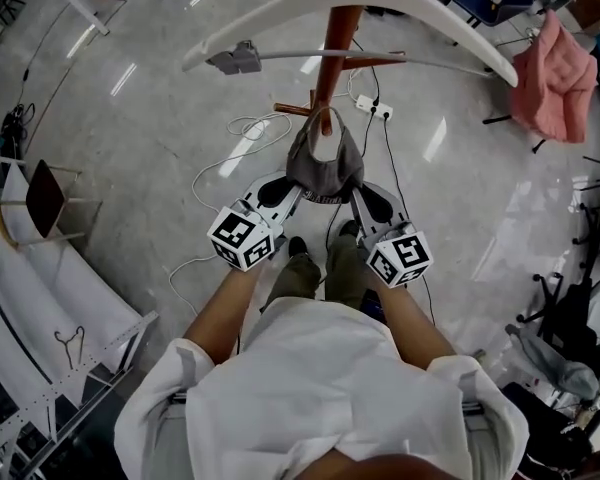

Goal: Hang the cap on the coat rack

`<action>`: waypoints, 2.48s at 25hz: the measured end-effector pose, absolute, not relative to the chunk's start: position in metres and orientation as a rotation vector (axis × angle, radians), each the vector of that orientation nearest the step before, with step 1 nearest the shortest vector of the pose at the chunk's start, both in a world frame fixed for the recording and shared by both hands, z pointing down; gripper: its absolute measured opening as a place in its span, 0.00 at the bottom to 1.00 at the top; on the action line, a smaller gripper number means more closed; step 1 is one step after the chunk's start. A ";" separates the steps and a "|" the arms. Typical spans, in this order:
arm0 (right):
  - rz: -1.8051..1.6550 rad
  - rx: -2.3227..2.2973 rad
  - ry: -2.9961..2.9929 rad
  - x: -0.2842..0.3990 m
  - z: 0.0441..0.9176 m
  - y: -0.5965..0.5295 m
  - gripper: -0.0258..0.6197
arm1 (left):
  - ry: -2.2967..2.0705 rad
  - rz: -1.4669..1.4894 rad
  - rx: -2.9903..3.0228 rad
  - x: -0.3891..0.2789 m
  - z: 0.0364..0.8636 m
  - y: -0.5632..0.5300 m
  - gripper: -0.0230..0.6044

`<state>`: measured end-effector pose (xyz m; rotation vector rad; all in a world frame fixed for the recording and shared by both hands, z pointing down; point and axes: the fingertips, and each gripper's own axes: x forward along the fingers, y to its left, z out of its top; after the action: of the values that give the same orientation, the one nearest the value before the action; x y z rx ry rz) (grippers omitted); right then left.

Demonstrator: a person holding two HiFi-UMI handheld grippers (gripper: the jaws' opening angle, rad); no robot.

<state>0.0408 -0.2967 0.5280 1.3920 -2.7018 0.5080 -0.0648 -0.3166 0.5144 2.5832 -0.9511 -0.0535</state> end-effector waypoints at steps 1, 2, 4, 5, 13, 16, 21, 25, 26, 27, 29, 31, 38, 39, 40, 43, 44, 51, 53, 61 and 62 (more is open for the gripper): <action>0.481 1.391 -2.703 0.041 0.532 -0.301 0.08 | -0.966 -0.066 2.593 -0.064 0.517 -0.321 0.08; 0.448 1.387 -2.702 0.040 0.536 -0.305 0.08 | -0.982 -0.083 2.608 -0.063 0.520 -0.326 0.08; 0.418 1.378 -2.696 0.041 0.545 -0.311 0.08 | -1.009 -0.103 2.629 -0.061 0.529 -0.334 0.08; 0.420 1.373 -2.696 0.042 0.550 -0.313 0.08 | -1.023 -0.104 2.629 -0.059 0.534 -0.336 0.08; 0.360 1.404 -2.703 0.040 0.575 -0.338 0.08 | -1.102 -0.070 2.663 -0.065 0.563 -0.360 0.08; 0.351 1.390 -2.689 0.035 0.587 -0.345 0.08 | -1.131 -0.050 2.658 -0.070 0.575 -0.367 0.08; 0.371 1.420 -2.659 0.039 0.605 -0.360 0.08 | -1.134 0.006 2.643 -0.067 0.593 -0.376 0.08; 0.402 1.434 -2.656 0.041 0.619 -0.377 0.08 | -1.141 -0.009 2.578 -0.064 0.603 -0.390 0.08; 0.400 1.434 -2.655 0.041 0.622 -0.381 0.08 | -1.142 -0.004 2.577 -0.062 0.606 -0.393 0.08; 0.395 1.437 -2.653 0.042 0.624 -0.386 0.08 | -1.145 0.000 2.577 -0.061 0.608 -0.396 0.08; 0.392 1.448 -2.648 0.044 0.626 -0.394 0.08 | -1.155 -0.010 2.562 -0.060 0.613 -0.402 0.08; 0.392 1.454 -2.646 0.045 0.628 -0.400 0.08 | -1.169 -0.018 2.554 -0.058 0.614 -0.406 0.08; 0.383 1.436 -2.649 0.045 0.633 -0.411 0.08 | -1.211 -0.026 2.536 -0.057 0.615 -0.410 0.08; 0.385 1.433 -2.648 0.044 0.633 -0.411 0.08 | -1.217 -0.024 2.536 -0.057 0.615 -0.410 0.08; 0.383 1.429 -2.645 0.044 0.633 -0.411 0.08 | -1.223 -0.021 2.537 -0.057 0.615 -0.410 0.08; 0.371 1.425 -2.627 0.045 0.632 -0.408 0.09 | -1.239 -0.006 2.544 -0.059 0.614 -0.406 0.08; 0.375 1.421 -2.623 0.045 0.633 -0.407 0.09 | -1.244 0.001 2.549 -0.060 0.614 -0.405 0.08; 0.390 1.359 -2.598 0.034 0.633 -0.377 0.09 | -1.253 0.008 2.557 -0.089 0.610 -0.372 0.08; 0.372 1.358 -2.588 0.035 0.627 -0.368 0.09 | -1.237 0.007 2.563 -0.095 0.606 -0.360 0.08; 0.341 1.309 -2.585 0.048 0.597 -0.326 0.09 | -1.210 -0.002 2.593 -0.106 0.580 -0.322 0.08; 0.339 1.311 -2.584 0.048 0.594 -0.322 0.09 | -1.213 -0.007 2.584 -0.108 0.580 -0.319 0.08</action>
<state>0.0485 -0.3223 0.5944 1.3109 -2.5842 0.3395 -0.1079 -0.3185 0.5800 2.5835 -1.2134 -0.0067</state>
